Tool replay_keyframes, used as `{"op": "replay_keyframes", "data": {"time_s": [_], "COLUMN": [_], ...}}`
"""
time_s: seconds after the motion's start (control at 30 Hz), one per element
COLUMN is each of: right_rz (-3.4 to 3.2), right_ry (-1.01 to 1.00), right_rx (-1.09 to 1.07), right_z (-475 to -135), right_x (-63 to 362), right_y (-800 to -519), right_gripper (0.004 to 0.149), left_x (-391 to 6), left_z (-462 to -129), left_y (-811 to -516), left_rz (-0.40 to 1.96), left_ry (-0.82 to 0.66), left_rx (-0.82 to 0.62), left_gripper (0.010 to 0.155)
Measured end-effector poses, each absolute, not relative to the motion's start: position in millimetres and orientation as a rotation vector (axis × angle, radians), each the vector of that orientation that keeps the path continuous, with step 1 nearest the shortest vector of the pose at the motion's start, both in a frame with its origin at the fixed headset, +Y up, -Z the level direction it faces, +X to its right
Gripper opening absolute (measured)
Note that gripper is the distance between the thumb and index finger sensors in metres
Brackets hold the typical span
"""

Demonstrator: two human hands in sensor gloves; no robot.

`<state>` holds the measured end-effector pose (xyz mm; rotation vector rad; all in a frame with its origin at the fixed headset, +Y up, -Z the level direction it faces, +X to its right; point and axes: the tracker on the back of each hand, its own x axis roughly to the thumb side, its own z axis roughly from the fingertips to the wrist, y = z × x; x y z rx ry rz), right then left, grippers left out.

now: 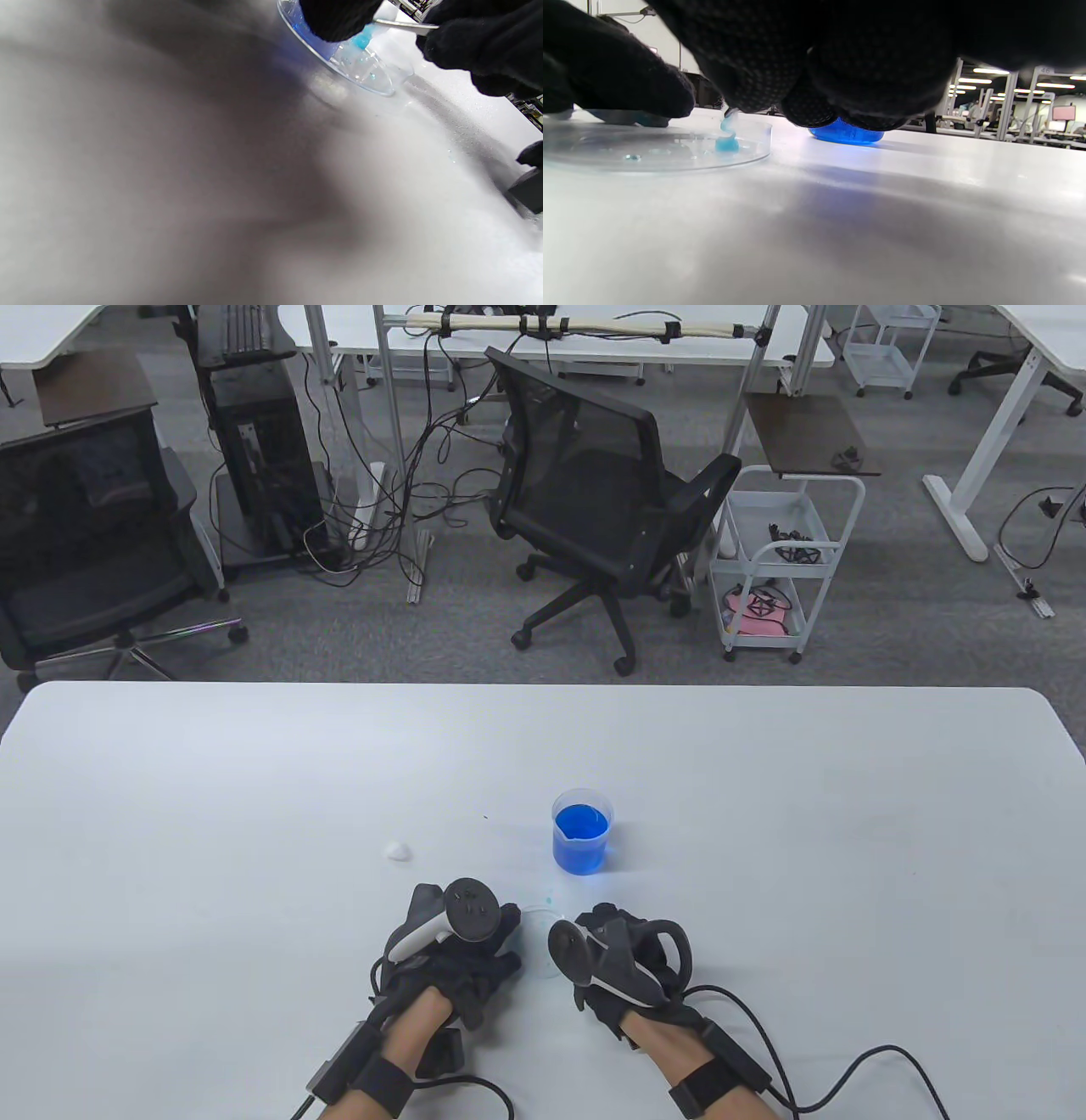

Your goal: Dip tweezers-held cotton tuft into dye solution and dot onto culture dish

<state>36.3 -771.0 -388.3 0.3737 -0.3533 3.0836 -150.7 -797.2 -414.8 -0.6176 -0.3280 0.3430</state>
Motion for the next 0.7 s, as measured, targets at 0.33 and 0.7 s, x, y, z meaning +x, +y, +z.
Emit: {"op": "replay_keyframes", "data": {"time_s": [0.33,0.7], "right_rz": [2.972,3.099], "right_ry": [-0.493,-0.319], "right_rx": [0.317,0.395], "right_z": [-371.1,-376.0], "right_x": [55.3,42.9], "right_y": [-739.0,-774.6], "right_gripper": [0.041,0.041], "left_x": [-150.7,-150.7], "left_z": [-414.8,-414.8], "left_y": [-797.2,-797.2], "left_rz": [0.341,0.341], "left_ry": [-0.327,-0.327], "left_rx": [-0.619,-0.619], "left_gripper": [0.067,0.067]}}
